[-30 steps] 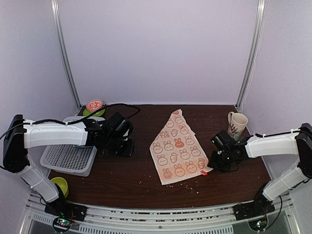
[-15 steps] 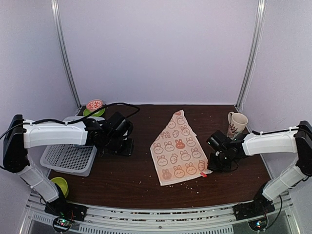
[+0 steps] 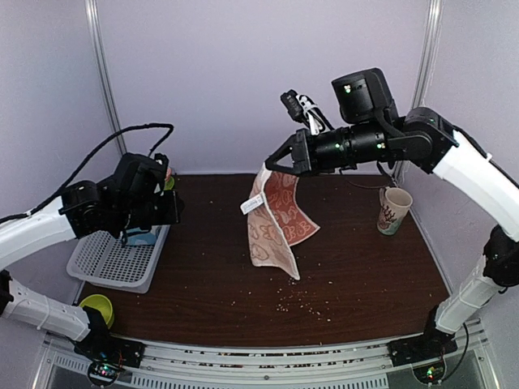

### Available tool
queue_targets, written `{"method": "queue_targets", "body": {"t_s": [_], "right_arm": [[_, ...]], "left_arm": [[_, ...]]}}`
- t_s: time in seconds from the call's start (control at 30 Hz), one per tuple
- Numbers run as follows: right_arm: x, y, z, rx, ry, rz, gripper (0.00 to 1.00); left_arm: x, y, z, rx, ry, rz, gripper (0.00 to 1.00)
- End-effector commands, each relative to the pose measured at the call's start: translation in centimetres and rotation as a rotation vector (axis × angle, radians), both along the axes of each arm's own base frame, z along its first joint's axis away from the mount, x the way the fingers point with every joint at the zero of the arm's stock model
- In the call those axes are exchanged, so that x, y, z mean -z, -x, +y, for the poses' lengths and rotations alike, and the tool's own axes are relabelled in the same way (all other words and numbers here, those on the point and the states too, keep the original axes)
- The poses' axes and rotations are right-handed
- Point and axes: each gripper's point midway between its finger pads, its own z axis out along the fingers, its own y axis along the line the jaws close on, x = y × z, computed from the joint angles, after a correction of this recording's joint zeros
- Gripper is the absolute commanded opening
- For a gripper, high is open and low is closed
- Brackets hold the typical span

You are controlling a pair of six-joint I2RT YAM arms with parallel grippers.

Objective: Roll the towels
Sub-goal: Pick up the towel from the center of the board.

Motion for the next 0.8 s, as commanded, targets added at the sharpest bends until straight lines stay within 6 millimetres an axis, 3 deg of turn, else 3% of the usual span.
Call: {"method": "queue_targets", "body": {"t_s": [0.0,0.13,0.3,0.4,0.53,0.77], "right_arm": [[-0.3,6.2,-1.7,-0.203,0.030,-0.031,0.00],[5.0,3.0,-10.1,0.047,0.148,0.005,0.00],[3.5,4.0,-16.8,0.187,0.141,-0.085,0.00],[4.4,5.2,-18.3,0.179,0.185,-0.081,0.00],[7.9,5.8,-19.7,0.214,0.240,-0.023,0.00],[13.8,6.0,-21.2,0.284,0.305,0.047,0.00]], "left_arm": [[-2.4,0.6,4.0,-0.139,0.032,-0.101,0.16],[-3.6,0.7,5.0,-0.152,0.023,-0.155,0.17],[-3.5,-0.1,4.1,-0.112,-0.049,-0.160,0.20],[-2.3,-1.0,1.3,-0.009,-0.056,-0.136,0.24],[0.8,-2.2,-3.3,0.141,-0.058,-0.053,0.43],[7.5,-5.3,-11.2,0.297,-0.069,0.137,0.45]]}}
